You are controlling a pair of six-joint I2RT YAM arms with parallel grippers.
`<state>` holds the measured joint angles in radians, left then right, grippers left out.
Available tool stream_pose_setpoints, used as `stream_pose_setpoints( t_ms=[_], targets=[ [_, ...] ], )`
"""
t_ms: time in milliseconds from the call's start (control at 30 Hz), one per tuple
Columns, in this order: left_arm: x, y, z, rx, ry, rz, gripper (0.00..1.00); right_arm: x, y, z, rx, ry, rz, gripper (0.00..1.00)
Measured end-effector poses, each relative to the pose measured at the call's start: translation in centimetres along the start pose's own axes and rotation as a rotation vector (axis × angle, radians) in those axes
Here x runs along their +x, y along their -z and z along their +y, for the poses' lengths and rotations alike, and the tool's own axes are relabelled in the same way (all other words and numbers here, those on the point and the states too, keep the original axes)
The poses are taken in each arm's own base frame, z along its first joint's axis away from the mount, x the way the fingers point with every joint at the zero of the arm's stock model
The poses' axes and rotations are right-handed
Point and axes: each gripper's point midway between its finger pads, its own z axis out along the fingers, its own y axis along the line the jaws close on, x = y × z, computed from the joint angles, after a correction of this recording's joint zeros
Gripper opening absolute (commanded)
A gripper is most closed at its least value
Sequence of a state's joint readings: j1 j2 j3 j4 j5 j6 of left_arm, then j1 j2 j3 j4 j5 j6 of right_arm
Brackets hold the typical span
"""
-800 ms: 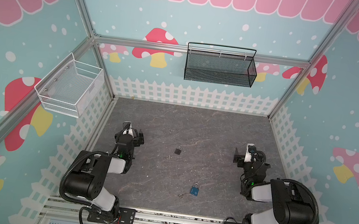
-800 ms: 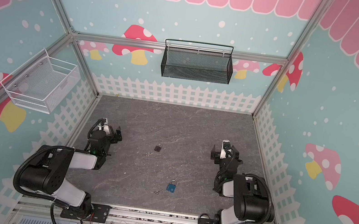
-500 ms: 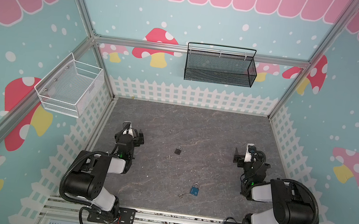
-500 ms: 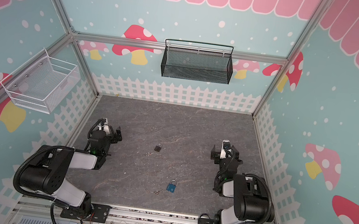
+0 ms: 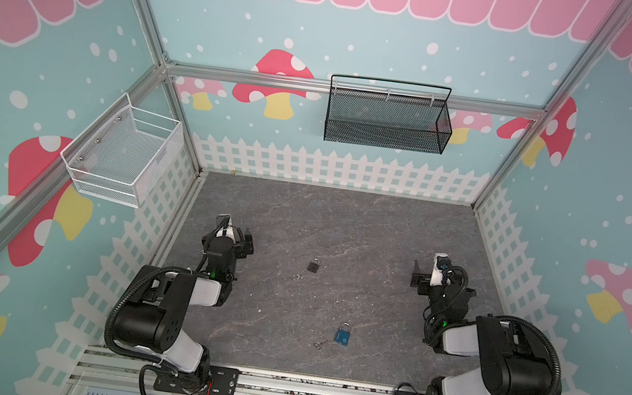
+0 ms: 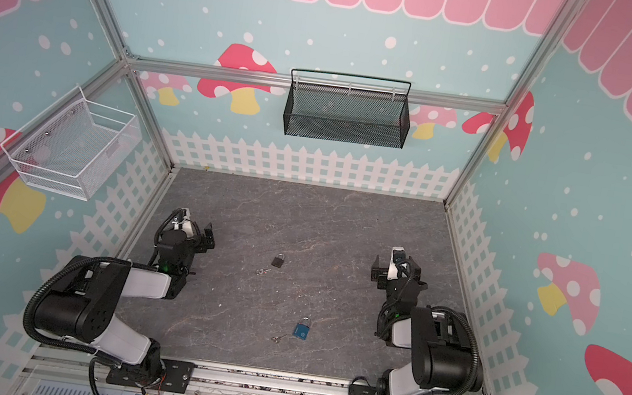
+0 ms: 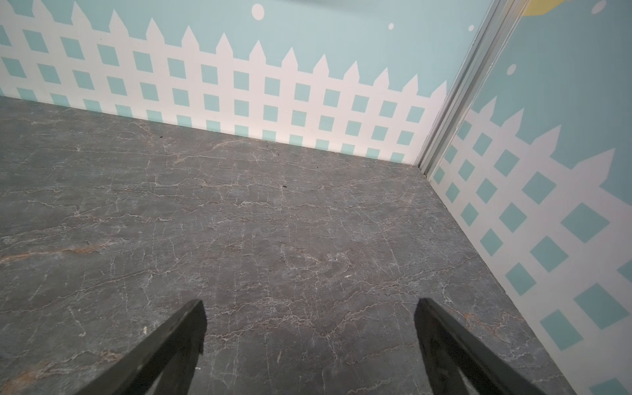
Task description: Unlock with the key
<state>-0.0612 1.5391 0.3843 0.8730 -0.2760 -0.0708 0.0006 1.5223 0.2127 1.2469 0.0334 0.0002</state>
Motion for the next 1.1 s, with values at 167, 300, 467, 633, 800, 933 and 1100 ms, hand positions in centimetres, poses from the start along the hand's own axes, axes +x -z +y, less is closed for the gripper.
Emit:
stream_pose_setpoints(
  t_ms=[167, 300, 467, 633, 800, 933, 1100],
  targets=[
    [-0.1, 0.1, 0.0, 0.0, 0.001, -0.003, 1.0, 0.0, 0.0, 0.0, -0.002, 0.0, -0.001, 0.98],
    [-1.3, 0.8, 0.1, 0.003, 0.009, -0.031, 1.0, -0.5, -0.1, 0.1, -0.013, 0.001, 0.003, 0.98],
    [-4.3, 2.2, 0.3, -0.001, 0.025, -0.075, 1.0, -4.1, -0.6, -0.5, -0.002, -0.002, -0.038, 0.98],
    [-8.1, 3.7, 0.5, 0.004, 0.093, -0.126, 1.0, -8.3, -0.8, -1.0, -0.008, -0.046, -0.081, 0.98],
    [-11.2, 5.3, 1.0, 0.026, 0.224, -0.165, 1.0, -10.0, -1.4, -1.7, 0.008, -0.185, -0.031, 0.98],
    [-12.6, 6.7, 1.9, 0.029, 0.337, -0.18, 1.0, -9.4, -1.2, -2.4, 0.05, -0.305, 0.05, 0.98],
    [-12.8, 8.5, 3.5, 0.015, 0.488, -0.205, 1.0, -8.5, 0.2, -2.1, 0.042, -0.44, 0.109, 0.98]
  ],
)
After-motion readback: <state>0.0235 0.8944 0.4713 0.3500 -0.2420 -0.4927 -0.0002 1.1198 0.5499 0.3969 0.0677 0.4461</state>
